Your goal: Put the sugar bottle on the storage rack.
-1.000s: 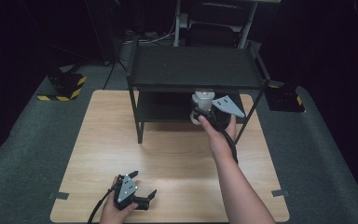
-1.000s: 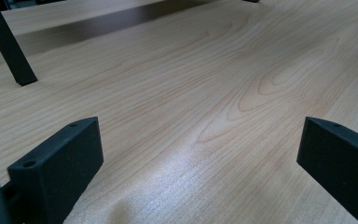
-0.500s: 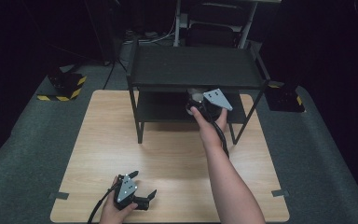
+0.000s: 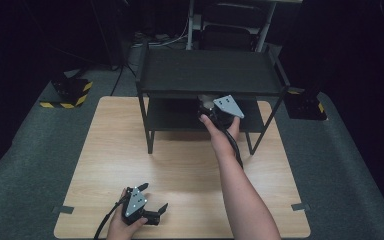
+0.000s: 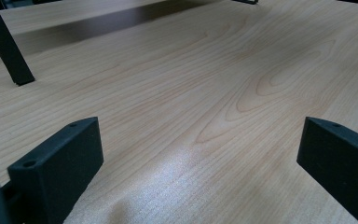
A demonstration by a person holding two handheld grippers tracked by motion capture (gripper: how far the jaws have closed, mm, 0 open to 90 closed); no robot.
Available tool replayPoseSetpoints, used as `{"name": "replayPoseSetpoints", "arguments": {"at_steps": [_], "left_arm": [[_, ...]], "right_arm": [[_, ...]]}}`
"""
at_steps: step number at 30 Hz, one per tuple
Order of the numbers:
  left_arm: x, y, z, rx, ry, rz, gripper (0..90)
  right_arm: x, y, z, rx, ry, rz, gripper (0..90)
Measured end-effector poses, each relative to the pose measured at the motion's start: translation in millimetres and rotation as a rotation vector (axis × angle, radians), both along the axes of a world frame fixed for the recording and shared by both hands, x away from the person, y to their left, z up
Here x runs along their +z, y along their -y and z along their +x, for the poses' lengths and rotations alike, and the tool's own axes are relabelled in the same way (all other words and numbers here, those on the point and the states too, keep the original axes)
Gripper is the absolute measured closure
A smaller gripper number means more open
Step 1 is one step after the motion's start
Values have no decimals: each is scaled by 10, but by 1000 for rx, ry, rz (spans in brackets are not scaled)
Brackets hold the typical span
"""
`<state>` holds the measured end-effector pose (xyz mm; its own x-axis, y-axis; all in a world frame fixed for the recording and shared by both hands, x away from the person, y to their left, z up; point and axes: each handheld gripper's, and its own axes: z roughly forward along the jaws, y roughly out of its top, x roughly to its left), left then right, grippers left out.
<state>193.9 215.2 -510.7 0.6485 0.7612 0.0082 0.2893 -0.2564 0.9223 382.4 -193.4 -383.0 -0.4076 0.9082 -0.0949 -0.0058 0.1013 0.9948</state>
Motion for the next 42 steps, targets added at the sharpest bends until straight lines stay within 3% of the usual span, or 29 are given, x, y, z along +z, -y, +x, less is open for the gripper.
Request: {"name": "replayPoseSetpoints", "arguments": {"at_steps": [6, 9, 13, 14, 24, 31, 33, 42], "left_arm": [[1, 1, -1, 0, 0, 0, 6], [1, -1, 1, 0, -1, -1, 6], [0, -3, 1, 0, -2, -2, 6], [-1, 0, -1, 2, -4, -5, 6], [-2, 8, -10, 5, 4, 3, 6], [-4, 7, -9, 5, 4, 2, 6], [-4, 8, -11, 5, 4, 2, 6], [-8, 17, -24, 11, 10, 4, 6]], "right_arm": [[19, 32, 10, 5, -10, 4, 233], [29, 37, 8, 0, -11, -15, 101], [11, 53, -14, 11, -19, -40, 9], [-14, 96, -29, 28, -20, -27, 0], [-124, 394, -220, 113, -17, -18, 0], [-234, 562, -432, 157, -18, -20, 0], [-311, 649, -560, 178, -12, -17, 0], [-510, 856, -870, 207, -23, 11, 0]]}}
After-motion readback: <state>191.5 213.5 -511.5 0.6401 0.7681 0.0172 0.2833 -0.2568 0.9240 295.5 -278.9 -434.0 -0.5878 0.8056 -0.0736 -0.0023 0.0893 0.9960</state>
